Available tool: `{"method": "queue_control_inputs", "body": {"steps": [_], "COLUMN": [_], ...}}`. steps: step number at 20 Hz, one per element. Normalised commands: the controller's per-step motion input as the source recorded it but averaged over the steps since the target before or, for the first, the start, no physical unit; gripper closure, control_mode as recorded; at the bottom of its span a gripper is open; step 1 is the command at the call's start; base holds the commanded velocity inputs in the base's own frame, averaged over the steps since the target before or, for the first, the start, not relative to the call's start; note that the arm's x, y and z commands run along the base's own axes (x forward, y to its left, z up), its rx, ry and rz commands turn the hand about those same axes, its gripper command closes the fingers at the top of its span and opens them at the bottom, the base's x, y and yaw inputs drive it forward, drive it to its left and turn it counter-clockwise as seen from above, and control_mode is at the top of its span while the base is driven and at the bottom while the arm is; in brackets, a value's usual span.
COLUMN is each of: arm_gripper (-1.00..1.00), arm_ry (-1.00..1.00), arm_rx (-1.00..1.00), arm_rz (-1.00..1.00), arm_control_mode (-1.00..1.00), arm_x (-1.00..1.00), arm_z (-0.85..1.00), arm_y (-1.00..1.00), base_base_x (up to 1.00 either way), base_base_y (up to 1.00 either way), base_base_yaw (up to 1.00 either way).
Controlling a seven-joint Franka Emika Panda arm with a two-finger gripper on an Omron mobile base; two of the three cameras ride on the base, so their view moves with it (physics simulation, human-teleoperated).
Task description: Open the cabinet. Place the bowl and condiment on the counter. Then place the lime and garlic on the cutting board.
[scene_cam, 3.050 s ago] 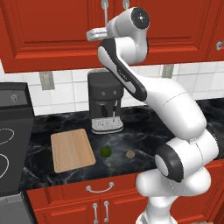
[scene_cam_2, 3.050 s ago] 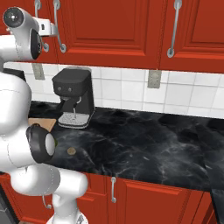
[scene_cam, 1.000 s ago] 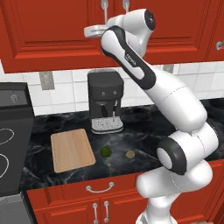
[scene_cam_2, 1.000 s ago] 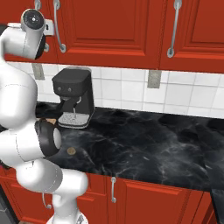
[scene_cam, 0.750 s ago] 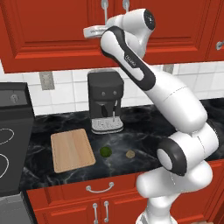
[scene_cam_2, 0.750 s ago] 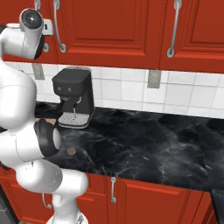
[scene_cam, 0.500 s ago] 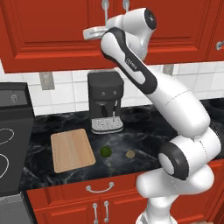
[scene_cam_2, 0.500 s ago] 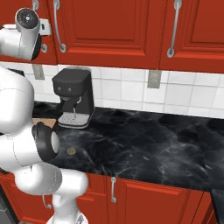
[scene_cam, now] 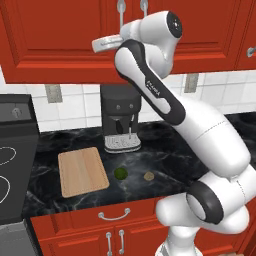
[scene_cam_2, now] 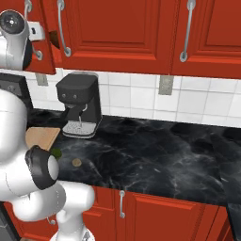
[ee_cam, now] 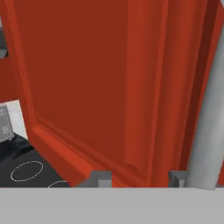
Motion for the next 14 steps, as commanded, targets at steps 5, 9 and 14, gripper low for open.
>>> {"method": "queue_control_inputs", "body": {"steps": [5,9,14], "arm_gripper": [1.00,1.00,1.00], "arm_ry": [0.00,0.00,-0.01], "arm_rx": [-0.06,-0.06,-0.07], "arm_rz": [0.00,0.00,-0.02], "arm_control_mode": [-1.00,-1.00,-1.00], "arm_x": [-0.54,-0.57,-0.70], "arm_z": [0.00,0.00,0.00], "arm_y": [0.74,0.74,0.72], "base_base_x": [0.00,0.00,0.00], "base_base_y": [0.00,0.00,0.00], "base_base_yaw": [0.00,0.00,0.00]}}
